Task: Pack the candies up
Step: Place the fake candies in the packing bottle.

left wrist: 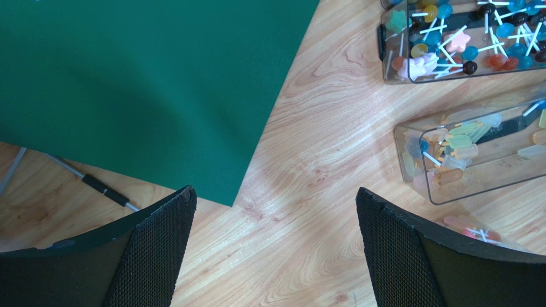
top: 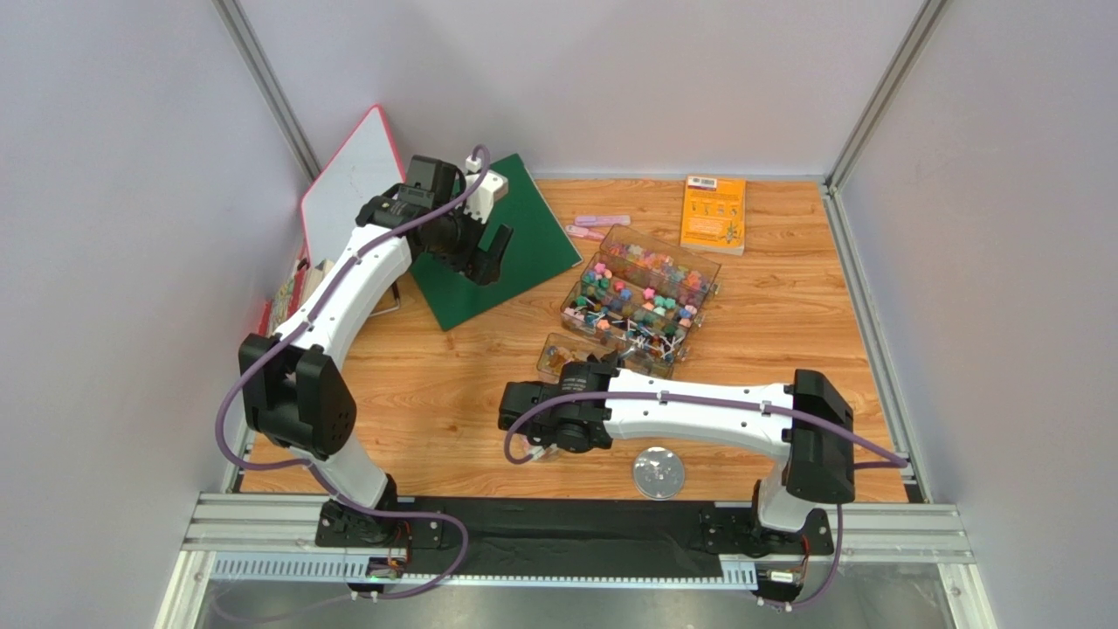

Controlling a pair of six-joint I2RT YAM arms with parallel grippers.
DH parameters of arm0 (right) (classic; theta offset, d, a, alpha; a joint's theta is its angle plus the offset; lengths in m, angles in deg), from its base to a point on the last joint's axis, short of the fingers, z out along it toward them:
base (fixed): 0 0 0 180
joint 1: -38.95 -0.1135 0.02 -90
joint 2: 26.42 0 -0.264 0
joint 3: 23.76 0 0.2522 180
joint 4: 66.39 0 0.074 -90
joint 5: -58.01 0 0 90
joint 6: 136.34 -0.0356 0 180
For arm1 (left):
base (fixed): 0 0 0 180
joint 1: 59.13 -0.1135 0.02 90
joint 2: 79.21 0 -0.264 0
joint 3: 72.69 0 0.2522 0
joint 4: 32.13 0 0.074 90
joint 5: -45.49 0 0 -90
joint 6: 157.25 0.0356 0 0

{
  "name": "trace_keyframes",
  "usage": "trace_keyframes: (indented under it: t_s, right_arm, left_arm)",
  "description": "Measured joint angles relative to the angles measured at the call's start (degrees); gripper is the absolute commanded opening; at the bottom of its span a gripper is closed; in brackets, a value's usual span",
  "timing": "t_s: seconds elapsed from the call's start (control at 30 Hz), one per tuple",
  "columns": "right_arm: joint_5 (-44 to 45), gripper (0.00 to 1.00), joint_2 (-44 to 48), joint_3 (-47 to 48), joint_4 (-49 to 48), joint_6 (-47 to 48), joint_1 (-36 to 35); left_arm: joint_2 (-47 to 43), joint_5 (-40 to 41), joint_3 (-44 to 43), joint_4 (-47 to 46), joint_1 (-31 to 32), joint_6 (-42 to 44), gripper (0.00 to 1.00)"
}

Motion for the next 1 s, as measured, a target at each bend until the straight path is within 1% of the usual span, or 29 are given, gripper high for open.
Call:
trace_keyframes:
  t_s: [0.33, 0.47, 0.53, 0.57, 0.7, 0.73, 0.83, 0.87, 0.9, 0.93, 0.97, 1.0]
  right_arm:
    - [0.5, 0.0, 0.0, 0.0, -0.1, 1.4, -0.7]
    - [-0.2, 0.0, 0.3, 0.0, -0.1, 0.8, 1.1]
    - [-2.0, 0.0, 0.5, 0.8, 0.1, -0.7, 3.8]
    - [-3.2, 0.0, 0.7, 1.4, 0.1, -1.6, 5.6]
    - [-11.6, 0.0, 2.6, 4.7, 0.0, -7.1, 14.8]
    - [-15.3, 0.0, 3.9, 5.3, -0.3, -9.0, 18.3]
    - [-23.3, 0.0, 7.9, 4.7, -0.6, -12.2, 27.4]
    - [-24.8, 0.0, 9.6, 3.7, -0.7, -12.7, 29.9]
    - [-26.0, 0.0, 11.5, 2.4, -0.5, -13.1, 31.9]
    - [-27.2, 0.0, 13.4, 1.1, -0.1, -13.2, 32.9]
    - [-28.3, 0.0, 15.0, 0.2, 0.5, -13.2, 33.1]
    - [-29.7, 0.0, 16.3, -0.5, 0.9, -13.2, 33.1]
  left_arm:
    - [-0.2, 1.7, 0.0, -0.4, 0.0, -0.4, 1.0]
    - [-0.5, 1.5, 0.0, -0.6, 0.0, -0.7, 0.99]
    - [-1.3, -0.2, -0.2, -0.5, 0.0, -1.2, 0.98]
    - [-1.7, -1.2, -0.6, -0.4, 0.0, -1.5, 0.95]
    - [-3.4, -7.0, -4.3, 0.3, -0.1, -2.8, 0.88]
    - [-3.8, -9.0, -5.5, 0.4, -0.1, -3.1, 0.83]
    - [-3.8, -16.0, -9.0, 1.2, -0.1, -4.3, 0.39]
    - [-3.4, -19.7, -10.3, 1.8, -0.2, -4.7, 0.0]
    - [-2.9, -23.3, -11.3, 2.1, -0.2, -5.1, 0.0]
    - [-2.2, -27.7, -11.8, 2.0, -0.2, -5.5, 0.05]
    - [-1.4, -31.7, -11.8, 1.8, -0.2, -5.7, 0.29]
    - [-0.5, -35.3, -11.5, 1.6, -0.2, -6.3, 0.56]
